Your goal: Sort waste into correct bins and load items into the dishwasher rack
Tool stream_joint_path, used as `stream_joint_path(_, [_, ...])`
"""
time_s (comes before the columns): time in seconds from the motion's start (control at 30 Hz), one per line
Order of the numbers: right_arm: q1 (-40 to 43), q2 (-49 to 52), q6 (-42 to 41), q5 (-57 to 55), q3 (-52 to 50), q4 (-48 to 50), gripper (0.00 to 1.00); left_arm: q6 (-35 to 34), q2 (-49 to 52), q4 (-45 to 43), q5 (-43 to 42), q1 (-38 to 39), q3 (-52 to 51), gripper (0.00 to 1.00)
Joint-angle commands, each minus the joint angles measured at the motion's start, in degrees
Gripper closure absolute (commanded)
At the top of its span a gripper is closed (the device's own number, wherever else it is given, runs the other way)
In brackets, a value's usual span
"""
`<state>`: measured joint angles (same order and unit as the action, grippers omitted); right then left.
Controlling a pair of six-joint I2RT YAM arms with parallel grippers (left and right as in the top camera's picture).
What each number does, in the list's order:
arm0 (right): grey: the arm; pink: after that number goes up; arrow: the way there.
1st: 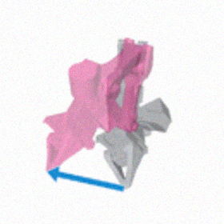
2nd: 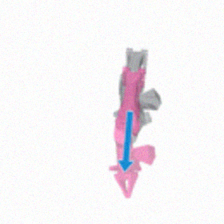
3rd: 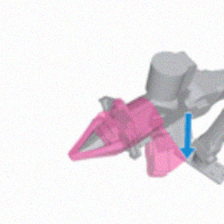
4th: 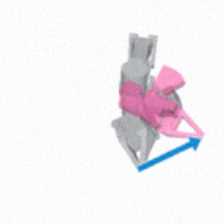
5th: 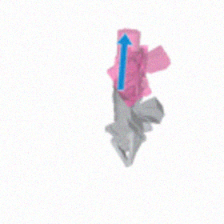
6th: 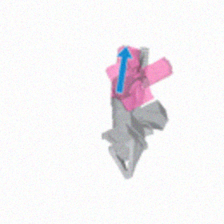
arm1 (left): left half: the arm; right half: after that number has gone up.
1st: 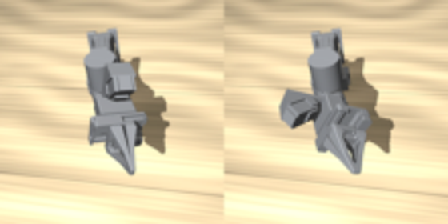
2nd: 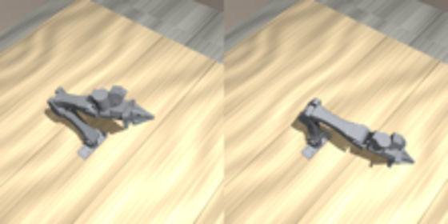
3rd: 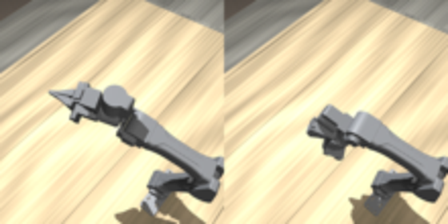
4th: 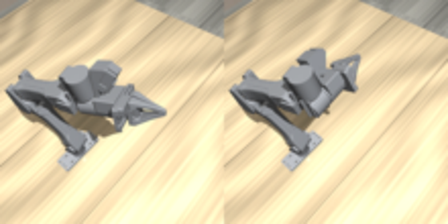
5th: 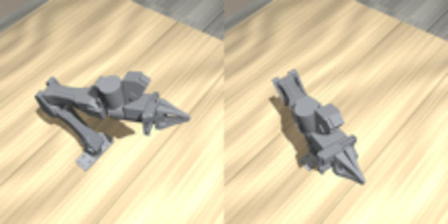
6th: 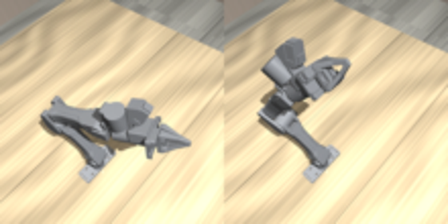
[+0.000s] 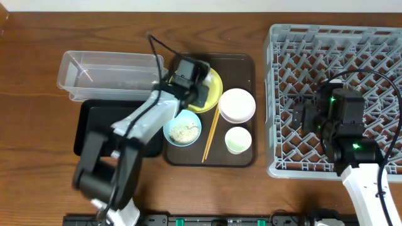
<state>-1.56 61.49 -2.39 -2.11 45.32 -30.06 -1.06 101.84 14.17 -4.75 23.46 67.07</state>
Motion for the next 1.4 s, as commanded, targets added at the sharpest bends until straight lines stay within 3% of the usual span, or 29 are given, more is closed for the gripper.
stream_joint_path(0.0, [0.46,0.02,-0.55,0.22,1.18,0.02,0.01,0.39,-6.43,-0.11,4.44,-3.26,1.49,0.89])
stream_joint_path(0.07, [0.48,0.00,-0.55,0.22,1.18,0.02,0.01,0.37,-8.39,-0.11,4.42,-5.84,1.49,0.83])
stream_joint_path(0.4, [0.48,0.02,-0.55,0.22,1.18,0.02,0.01,-5.46,-8.61,2.01,4.37,-18.25,1.46,0.83])
stream_joint_path(0.47, [0.46,0.02,-0.55,0.22,1.18,0.02,0.01,-5.44,-8.33,2.91,4.39,-18.91,1.44,0.68])
stream_joint_path(0.6, [0.46,0.02,-0.55,0.22,1.18,0.02,0.01,-5.44,-7.89,3.72,4.39,-19.54,1.42,0.47])
stream_joint_path(0.77, [0.48,0.02,-0.55,0.22,1.18,0.02,0.01,-5.49,-7.91,3.41,3.50,-19.45,1.42,0.47])
stream_joint_path(0.87, [0.48,0.02,-0.55,0.22,1.18,0.02,0.01,-5.33,-7.91,2.89,-2.01,-18.38,1.42,0.47])
stream_joint_path(0.93, [0.46,0.02,-0.55,0.22,1.18,0.02,0.01,-2.49,-7.91,2.34,-6.47,-16.87,1.42,0.46])
stream_joint_path(1.0, [0.48,0.02,-0.55,0.22,1.18,0.02,0.01,2.97,-7.91,2.01,-9.11,-14.56,1.42,0.36])
stream_joint_path(1.07, [0.46,0.02,-0.55,0.22,1.18,0.02,0.01,10.38,-7.85,2.25,-9.38,-11.74,1.42,0.26])
stream_joint_path(1.17, [0.46,0.02,-0.55,0.22,1.18,0.02,0.01,20.72,-7.43,2.16,-7.34,-7.17,1.42,0.21])
stream_joint_path(1.37, [0.48,0.02,-0.55,0.22,1.18,0.02,0.01,22.03,-3.67,-1.86,-3.58,-3.19,1.42,0.20])
